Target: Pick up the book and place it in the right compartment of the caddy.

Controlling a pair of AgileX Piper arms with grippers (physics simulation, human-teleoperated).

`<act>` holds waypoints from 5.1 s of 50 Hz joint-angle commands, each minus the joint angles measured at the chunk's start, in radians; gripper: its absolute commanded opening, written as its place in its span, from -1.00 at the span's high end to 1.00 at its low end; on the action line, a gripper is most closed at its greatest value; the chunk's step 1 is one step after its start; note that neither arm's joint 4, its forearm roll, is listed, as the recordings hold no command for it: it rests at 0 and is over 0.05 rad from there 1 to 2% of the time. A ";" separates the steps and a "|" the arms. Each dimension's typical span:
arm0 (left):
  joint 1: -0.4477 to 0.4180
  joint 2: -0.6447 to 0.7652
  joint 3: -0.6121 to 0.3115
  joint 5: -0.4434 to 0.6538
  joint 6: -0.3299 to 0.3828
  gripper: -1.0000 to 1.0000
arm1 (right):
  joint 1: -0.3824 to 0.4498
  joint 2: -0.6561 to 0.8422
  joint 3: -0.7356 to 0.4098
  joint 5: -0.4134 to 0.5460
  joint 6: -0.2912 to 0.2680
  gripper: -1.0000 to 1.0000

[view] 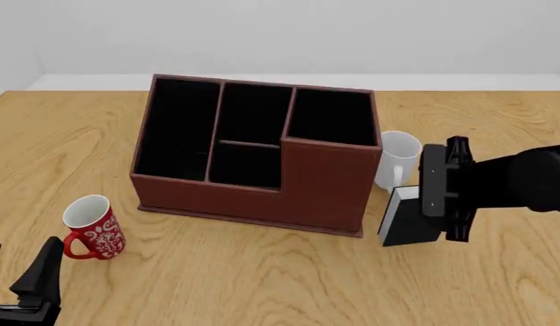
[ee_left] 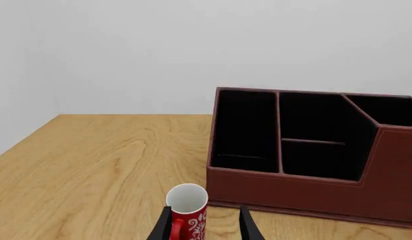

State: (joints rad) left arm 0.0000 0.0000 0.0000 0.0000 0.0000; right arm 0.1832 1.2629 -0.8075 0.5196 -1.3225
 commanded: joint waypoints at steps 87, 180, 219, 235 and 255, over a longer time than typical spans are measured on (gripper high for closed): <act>0.000 0.000 0.000 0.000 0.000 -1.00 | 0.098 -0.115 0.272 -0.027 0.110 1.00; 0.000 0.000 0.000 0.000 0.000 -1.00 | 0.302 -0.394 -0.517 0.447 0.240 1.00; 0.000 0.000 0.000 0.000 0.000 -1.00 | 0.309 -0.140 -0.553 0.207 0.207 1.00; 0.000 0.000 0.000 0.000 0.000 -1.00 | 0.320 -0.065 -0.568 0.157 0.204 1.00; 0.000 0.000 0.000 0.000 0.000 -1.00 | 0.324 0.004 -0.578 0.132 0.201 1.00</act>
State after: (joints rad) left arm 0.0000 0.0000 0.0000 0.0000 0.0000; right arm 0.5051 1.2385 -1.3727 0.6781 -1.1410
